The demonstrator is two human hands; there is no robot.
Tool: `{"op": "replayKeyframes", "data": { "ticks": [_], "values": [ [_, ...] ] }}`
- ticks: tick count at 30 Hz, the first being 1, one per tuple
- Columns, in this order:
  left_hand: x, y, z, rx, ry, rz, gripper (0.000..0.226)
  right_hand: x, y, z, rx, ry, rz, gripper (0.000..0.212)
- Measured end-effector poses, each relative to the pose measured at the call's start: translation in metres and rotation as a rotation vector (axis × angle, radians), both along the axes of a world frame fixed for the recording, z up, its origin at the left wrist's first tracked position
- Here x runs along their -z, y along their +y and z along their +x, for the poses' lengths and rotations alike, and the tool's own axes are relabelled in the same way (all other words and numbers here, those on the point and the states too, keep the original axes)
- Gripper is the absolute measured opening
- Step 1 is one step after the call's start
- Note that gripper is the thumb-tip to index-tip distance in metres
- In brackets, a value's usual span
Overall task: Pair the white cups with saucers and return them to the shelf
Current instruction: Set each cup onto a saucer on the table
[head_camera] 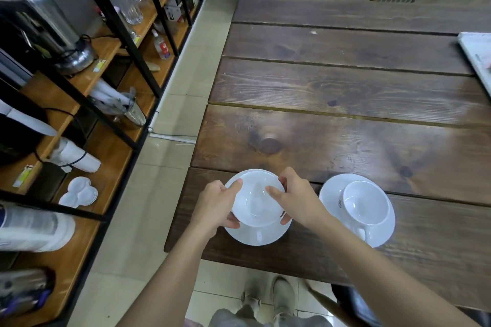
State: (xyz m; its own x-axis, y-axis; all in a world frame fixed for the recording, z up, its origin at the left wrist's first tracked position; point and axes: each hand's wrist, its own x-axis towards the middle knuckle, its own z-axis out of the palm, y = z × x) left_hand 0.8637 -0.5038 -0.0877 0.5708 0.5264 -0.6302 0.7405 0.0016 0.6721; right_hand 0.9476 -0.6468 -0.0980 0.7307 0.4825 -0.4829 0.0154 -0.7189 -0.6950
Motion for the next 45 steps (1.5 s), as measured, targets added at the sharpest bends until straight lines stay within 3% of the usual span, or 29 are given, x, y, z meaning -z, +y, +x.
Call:
{"op": "replayKeyframes", "data": {
  "ticks": [20, 29, 33, 36, 39, 42, 45],
  "values": [
    [0.007, 0.001, -0.006, -0.011, 0.020, -0.014, 0.032, 0.010, -0.002, -0.003, -0.010, 0.036, -0.011, 0.024],
    [0.009, 0.003, -0.003, 0.115, 0.017, 0.187, 0.031, 0.008, -0.004, -0.003, -0.042, -0.037, -0.082, 0.041],
    [0.008, 0.004, -0.002, 0.134, 0.050, 0.184, 0.036, 0.008, -0.006, -0.002, -0.038, -0.093, -0.110, 0.043],
    [0.002, 0.004, -0.002, 0.135, 0.071, 0.338, 0.042, 0.003, -0.011, 0.000, 0.039, -0.167, -0.075, 0.045],
    [-0.013, -0.009, 0.005, 0.051, -0.160, 0.520, 0.033, -0.008, -0.025, 0.006, 0.200, -0.276, 0.030, 0.037],
    [-0.027, -0.038, 0.020, 0.084, -0.373, 0.455, 0.022, -0.016, -0.053, 0.017, 0.402, -0.355, 0.087, 0.033],
    [-0.027, -0.071, 0.039, 0.232, -0.340, 0.206, 0.026, -0.014, -0.087, 0.027, 0.552, -0.422, 0.012, 0.037]
  ]
}}
